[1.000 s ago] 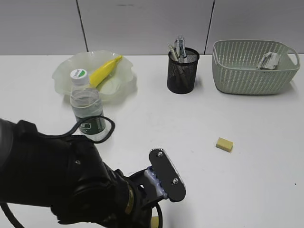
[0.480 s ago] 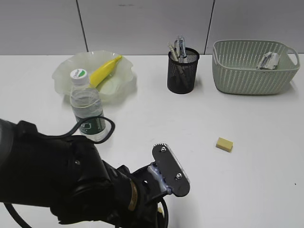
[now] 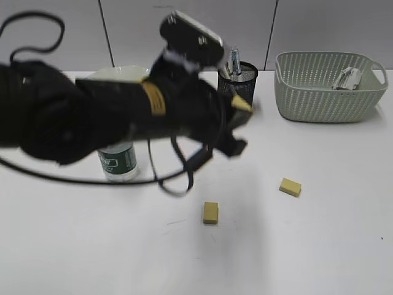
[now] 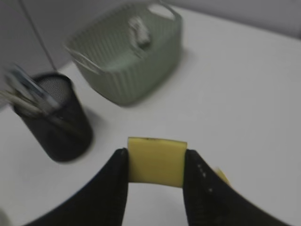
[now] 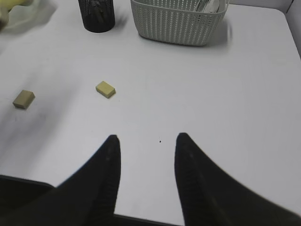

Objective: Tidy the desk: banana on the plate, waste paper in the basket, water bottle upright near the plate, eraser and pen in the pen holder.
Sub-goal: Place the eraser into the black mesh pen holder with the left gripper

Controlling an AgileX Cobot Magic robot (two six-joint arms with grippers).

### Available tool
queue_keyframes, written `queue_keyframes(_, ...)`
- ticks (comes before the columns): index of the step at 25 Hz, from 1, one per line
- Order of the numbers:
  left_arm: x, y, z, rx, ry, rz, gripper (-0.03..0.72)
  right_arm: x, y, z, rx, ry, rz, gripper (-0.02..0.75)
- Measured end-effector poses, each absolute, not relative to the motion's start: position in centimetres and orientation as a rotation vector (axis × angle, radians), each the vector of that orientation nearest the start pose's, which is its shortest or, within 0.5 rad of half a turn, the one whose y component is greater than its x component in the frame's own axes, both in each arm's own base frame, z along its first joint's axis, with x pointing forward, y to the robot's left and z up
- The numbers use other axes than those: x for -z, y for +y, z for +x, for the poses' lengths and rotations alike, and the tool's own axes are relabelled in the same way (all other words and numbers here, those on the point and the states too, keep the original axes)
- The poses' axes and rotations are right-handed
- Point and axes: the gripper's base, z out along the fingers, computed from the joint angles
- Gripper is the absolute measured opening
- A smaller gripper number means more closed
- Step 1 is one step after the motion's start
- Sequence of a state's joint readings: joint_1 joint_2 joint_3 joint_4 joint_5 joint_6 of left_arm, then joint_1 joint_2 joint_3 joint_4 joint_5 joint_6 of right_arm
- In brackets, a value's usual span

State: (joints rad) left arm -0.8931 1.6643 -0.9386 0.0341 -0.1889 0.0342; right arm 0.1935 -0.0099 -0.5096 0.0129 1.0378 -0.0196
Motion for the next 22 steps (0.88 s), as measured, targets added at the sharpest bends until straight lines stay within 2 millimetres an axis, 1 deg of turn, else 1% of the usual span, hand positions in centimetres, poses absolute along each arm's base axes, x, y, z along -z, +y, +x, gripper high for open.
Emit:
queue_keyframes(1, -24.1, -28.2, 24.6, 0.517, 1.792, 0.893, 0.267, -28.2, 0.0, -0.7, -0.127, 1.993, -0.214, 0.319)
queue_keyframes(2, -24.6, -28.3, 26.5, 0.503, 1.777, 0.845, 0.267, -28.2, 0.0, -0.7, -0.127, 1.993, -0.214, 0.319)
queue_keyframes(5, -26.3, -29.9, 32.0, 0.485, 1.713, 0.741, 0.267, -28.2, 0.0, -0.7, -0.127, 1.993, -0.214, 0.319)
queue_keyframes(7, -25.4, -31.5, 34.8, 0.475, 1.715, 0.726, 0.267, -28.2, 0.0, -0.7, -0.127, 1.993, -0.214, 0.319)
queue_keyframes(8, -25.3, -32.3, 35.9, 0.475, 1.71, 0.721, 0.267, -28.2, 0.0, -0.7, -0.127, 1.993, -0.214, 0.319)
queue_keyframes(9, -24.5, -33.2, 36.8, 0.471, 1.72, 0.726, 0.267, -28.2, 0.0, -0.7, -0.127, 1.993, -0.214, 0.319)
queue_keyframes(11, -22.4, -34.5, 38.3, 0.462, 1.75, 0.74, 0.267, -28.2, 0.0, -0.7, -0.127, 1.993, -0.214, 0.319)
queue_keyframes(13, -20.9, -35.3, 39.2, 0.455, 1.771, 0.75, 0.267, -28.2, 0.0, -0.7, -0.127, 1.993, -0.214, 0.319)
queue_keyframes(16, -19.4, -35.6, 40.4, 0.443, 1.783, 0.748, 0.267, -28.2, 0.0, -0.7, -0.127, 1.993, -0.214, 0.319)
queue_keyframes(18, -19.1, -35.2, 41.0, 0.434, 1.789, 0.737, 0.267, -28.2, 0.0, -0.7, -0.127, 1.993, -0.214, 0.319)
queue_keyframes(22, -19.3, -33.9, 42.2, 0.415, 1.785, 0.702, 0.267, -28.2, 0.0, -0.7, -0.127, 1.993, -0.214, 0.319)
